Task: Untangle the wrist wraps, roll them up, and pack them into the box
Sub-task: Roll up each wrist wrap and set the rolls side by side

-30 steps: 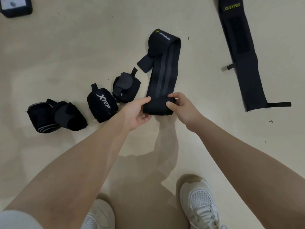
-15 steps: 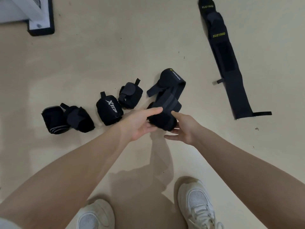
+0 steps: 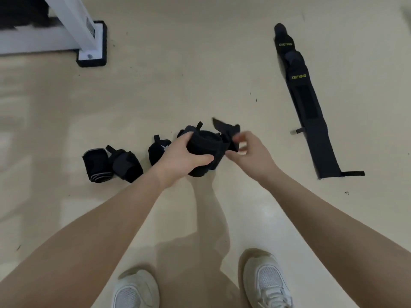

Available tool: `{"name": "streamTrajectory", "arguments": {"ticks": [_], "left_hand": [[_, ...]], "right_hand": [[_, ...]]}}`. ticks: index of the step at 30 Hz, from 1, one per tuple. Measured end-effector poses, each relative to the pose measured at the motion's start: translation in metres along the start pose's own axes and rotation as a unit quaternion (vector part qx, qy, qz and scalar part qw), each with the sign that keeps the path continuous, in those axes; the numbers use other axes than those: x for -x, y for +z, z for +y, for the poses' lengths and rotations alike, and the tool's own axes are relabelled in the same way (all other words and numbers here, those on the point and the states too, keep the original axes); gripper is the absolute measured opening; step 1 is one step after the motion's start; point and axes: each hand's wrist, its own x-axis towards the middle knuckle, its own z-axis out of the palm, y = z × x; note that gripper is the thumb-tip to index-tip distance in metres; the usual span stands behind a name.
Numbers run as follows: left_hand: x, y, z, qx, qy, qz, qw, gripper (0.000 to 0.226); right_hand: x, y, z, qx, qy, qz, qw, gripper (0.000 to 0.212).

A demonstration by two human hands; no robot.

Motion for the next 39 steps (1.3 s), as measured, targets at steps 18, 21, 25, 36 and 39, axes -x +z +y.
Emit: {"name": "streamTrajectory", "arguments": {"ticks": [18,21,25,36,39], "left_hand": [[0.017,-0.028,0.014,0.153,-0.036,0.026,0.987,0.051],[0.015,-0.024,0.013,0.167,-0.032,0.017,0.985,0.045],[0.014,-0.011,0.008,0.267,-0.054,-0.004,0.962,0.069],[0.023,-0.019,0.015,0.266,-0.108,-0.060,0.956,0.053],[0.023,-0.024,0.025,0.248,-0.103,-0.092,0.959,0.044]], "right_hand": [[-0.009,0.010,-0.060,-0.344,0.093,-0.070,0.932,0.039],[-0.004,0.014,-0.063,-0.362,0.084,-0.067,0.926,0.042],[-0.001,0.023,-0.069,-0.305,0.061,-0.025,0.950,0.038],[0.001,0.008,-0.051,-0.161,-0.054,-0.083,0.982,0.033],[0.002,0.004,-0.044,-0.226,-0.051,-0.112,0.966,0.024]]}}
